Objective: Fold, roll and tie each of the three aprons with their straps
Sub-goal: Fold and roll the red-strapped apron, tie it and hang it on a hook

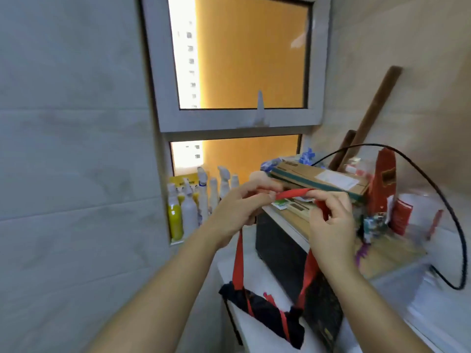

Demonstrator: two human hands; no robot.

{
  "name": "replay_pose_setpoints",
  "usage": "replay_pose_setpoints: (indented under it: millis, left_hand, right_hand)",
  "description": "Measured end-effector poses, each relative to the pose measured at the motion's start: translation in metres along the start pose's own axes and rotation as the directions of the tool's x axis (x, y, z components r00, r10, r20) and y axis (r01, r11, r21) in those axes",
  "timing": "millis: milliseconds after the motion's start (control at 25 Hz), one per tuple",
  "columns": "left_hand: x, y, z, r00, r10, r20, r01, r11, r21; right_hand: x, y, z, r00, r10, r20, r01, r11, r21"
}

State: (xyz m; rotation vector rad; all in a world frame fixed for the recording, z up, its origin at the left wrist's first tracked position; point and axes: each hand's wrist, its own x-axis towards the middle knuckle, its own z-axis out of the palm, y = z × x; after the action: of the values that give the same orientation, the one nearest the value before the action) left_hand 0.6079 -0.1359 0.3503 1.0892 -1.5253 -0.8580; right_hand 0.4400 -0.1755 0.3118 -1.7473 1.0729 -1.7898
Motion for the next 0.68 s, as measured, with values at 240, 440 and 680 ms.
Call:
replay_pose_setpoints:
  millis: [240, 440, 680]
  left_hand:
    - [-0.034, -0.016, -0.153, 0.972, -0.004, -0.234, 0.018, 0.998, 0.062]
    - [-0.061, -0.018, -0.296, 0.947, 0.038, -0.318, 0.013, 0.988, 0.156]
    - [-0.079, 0.003, -0.434, 0.873, 0.137, -0.467, -0.023, 0.970, 0.242]
  right_hand:
    - [-0.011, -0.042, 0.157, 0.985, -0.089, 0.150, 0.073, 0.991, 0.108]
    - [-0.027, -0.096, 0.299, 0.979, -0.147, 0.143, 0.117, 0.972, 0.202]
    - [-0.015, -0.171, 0.433, 0.937, -0.296, 0.186, 0.256, 0.943, 0.214]
